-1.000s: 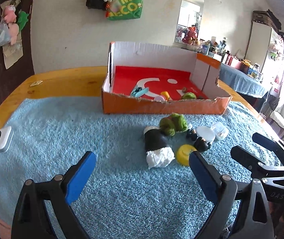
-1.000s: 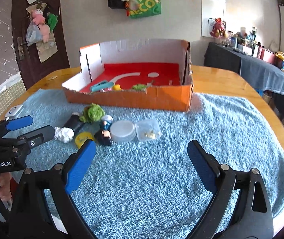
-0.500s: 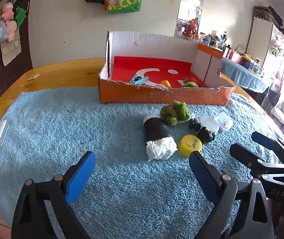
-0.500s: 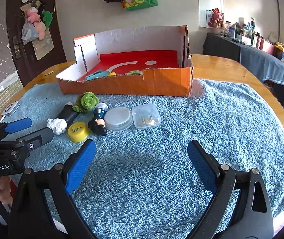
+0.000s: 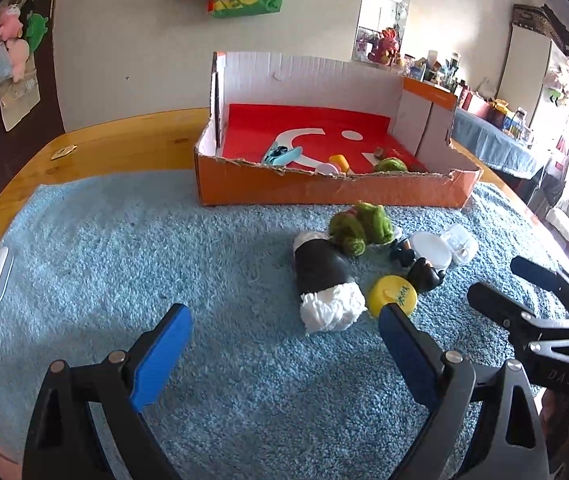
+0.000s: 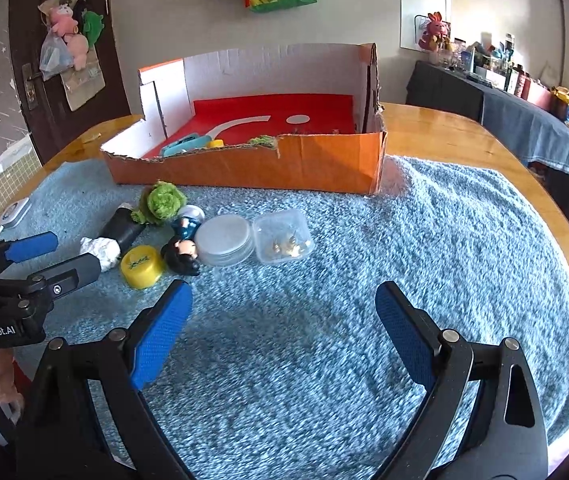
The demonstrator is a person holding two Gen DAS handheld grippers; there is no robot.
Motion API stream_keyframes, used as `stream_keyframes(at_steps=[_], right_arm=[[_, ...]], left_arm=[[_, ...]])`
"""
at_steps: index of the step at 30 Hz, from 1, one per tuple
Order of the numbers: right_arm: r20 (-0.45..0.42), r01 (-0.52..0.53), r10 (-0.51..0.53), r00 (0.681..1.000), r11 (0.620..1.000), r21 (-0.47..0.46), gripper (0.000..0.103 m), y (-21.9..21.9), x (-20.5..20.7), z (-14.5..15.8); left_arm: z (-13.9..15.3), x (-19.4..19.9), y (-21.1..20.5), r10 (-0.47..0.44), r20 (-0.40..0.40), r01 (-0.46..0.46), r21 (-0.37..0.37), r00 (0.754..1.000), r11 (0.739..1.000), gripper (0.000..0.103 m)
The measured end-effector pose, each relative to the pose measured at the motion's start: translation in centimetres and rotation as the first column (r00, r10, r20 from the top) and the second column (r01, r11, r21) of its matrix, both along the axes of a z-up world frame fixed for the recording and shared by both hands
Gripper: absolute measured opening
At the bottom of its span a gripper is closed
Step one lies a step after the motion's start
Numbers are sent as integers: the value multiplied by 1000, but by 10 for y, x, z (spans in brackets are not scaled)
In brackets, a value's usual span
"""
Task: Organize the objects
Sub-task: 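Move the right tool to the clear plastic container while the left approaches the black cylinder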
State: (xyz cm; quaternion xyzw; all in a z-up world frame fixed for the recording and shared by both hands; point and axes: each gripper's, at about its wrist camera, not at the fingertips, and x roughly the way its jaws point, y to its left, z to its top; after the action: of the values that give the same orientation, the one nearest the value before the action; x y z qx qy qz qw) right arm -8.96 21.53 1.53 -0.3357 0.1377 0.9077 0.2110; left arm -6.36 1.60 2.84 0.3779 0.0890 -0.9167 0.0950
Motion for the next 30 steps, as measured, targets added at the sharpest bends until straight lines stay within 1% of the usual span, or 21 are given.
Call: stream_keyframes(at_steps=[4, 7, 11, 15, 24, 28, 30], right_arm=[[37, 2, -1, 999, 1000, -16, 94, 12, -6, 0], [80, 0, 2, 997, 999, -33, 94, 23, -12, -2], [110, -9, 15, 994, 998, -55, 94, 31, -18, -4], [142, -17, 22, 990, 999, -41, 94, 35, -24, -4], [177, -28, 35, 984, 999, -43, 94, 40, -37, -4], [182, -38, 47, 982, 998, -50, 93, 44, -42, -3], [180, -45, 54, 982, 998, -54, 91, 45, -43, -3]], left_arm=[[1, -8, -2, -10, 21, 10, -10, 1000, 1000, 96], [1, -14, -3, -20, 40, 21, -22, 999, 1000, 96], [0, -23, -4, -37, 71, 40, -41, 997, 998, 96], [-2, -29, -4, -51, 95, 56, -48, 994, 997, 96], [-5, -38, -7, -72, 129, 79, -45, 989, 996, 96], [-6, -40, -7, -86, 133, 92, -40, 987, 995, 91], [-6, -41, -7, -92, 131, 97, -34, 987, 995, 89]])
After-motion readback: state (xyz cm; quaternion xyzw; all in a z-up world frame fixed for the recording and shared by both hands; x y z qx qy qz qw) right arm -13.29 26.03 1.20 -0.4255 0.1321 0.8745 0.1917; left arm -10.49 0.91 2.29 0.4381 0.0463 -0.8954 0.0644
